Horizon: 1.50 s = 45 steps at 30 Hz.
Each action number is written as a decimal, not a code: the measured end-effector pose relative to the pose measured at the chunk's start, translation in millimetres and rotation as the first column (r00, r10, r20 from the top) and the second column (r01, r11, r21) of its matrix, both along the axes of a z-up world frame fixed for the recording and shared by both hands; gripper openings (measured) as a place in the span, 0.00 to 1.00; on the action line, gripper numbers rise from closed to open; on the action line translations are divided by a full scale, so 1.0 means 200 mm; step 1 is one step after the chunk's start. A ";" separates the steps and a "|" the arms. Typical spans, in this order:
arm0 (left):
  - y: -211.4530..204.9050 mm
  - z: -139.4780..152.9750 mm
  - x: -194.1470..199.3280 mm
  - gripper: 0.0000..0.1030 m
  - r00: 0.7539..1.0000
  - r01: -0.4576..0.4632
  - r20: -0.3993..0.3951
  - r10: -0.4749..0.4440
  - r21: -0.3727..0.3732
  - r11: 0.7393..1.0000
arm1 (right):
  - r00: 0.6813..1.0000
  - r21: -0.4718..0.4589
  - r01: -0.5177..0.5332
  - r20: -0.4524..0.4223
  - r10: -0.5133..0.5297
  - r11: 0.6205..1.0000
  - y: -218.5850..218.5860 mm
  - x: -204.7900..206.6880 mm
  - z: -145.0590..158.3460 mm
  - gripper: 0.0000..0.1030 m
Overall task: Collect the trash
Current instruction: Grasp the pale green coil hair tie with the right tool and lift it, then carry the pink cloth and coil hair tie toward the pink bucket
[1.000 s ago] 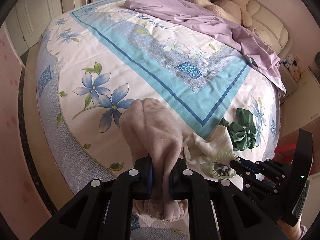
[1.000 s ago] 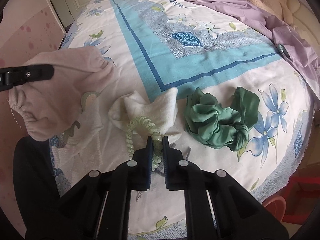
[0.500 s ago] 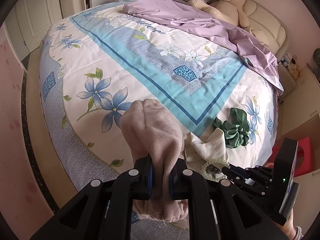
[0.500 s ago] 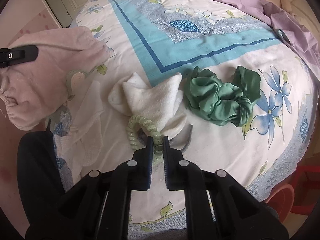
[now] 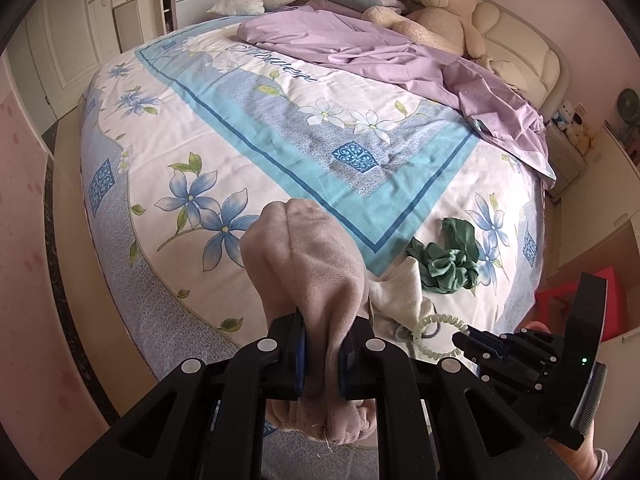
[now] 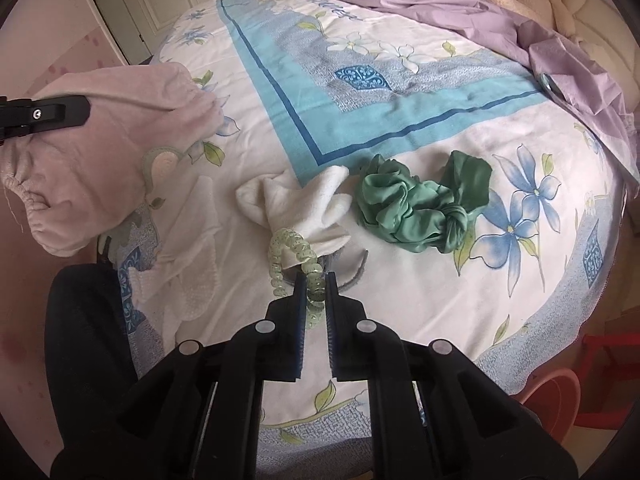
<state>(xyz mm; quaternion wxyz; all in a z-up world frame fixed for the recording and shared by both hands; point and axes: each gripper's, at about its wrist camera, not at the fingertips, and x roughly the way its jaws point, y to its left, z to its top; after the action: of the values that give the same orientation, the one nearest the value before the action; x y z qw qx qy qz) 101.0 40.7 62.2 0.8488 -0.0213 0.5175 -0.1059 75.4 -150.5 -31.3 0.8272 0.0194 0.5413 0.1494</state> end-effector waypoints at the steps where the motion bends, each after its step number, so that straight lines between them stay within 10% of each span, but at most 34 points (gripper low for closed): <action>1: -0.01 0.01 -0.01 0.12 1.000 0.004 0.001 -0.004 0.000 1.000 | 1.000 0.001 0.004 0.009 -0.004 1.000 -0.01 -0.01 0.02 0.09; 23: -0.64 0.08 -0.35 0.12 0.962 0.270 0.017 -0.272 0.060 0.961 | 0.980 -0.012 0.146 0.141 -0.143 0.989 -0.47 -0.41 0.36 0.09; 45: -1.44 0.09 -0.52 0.12 0.847 0.527 0.019 -0.531 0.094 0.844 | 0.891 -0.023 0.434 0.162 -0.425 0.901 -1.15 -0.74 0.34 0.09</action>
<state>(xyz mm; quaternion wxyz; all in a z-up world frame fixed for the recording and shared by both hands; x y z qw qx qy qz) -3.9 -247.7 80.2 0.7981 0.1608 0.4885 -0.3140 -72.1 -380.7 36.2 0.8790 0.1030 0.4626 -0.0518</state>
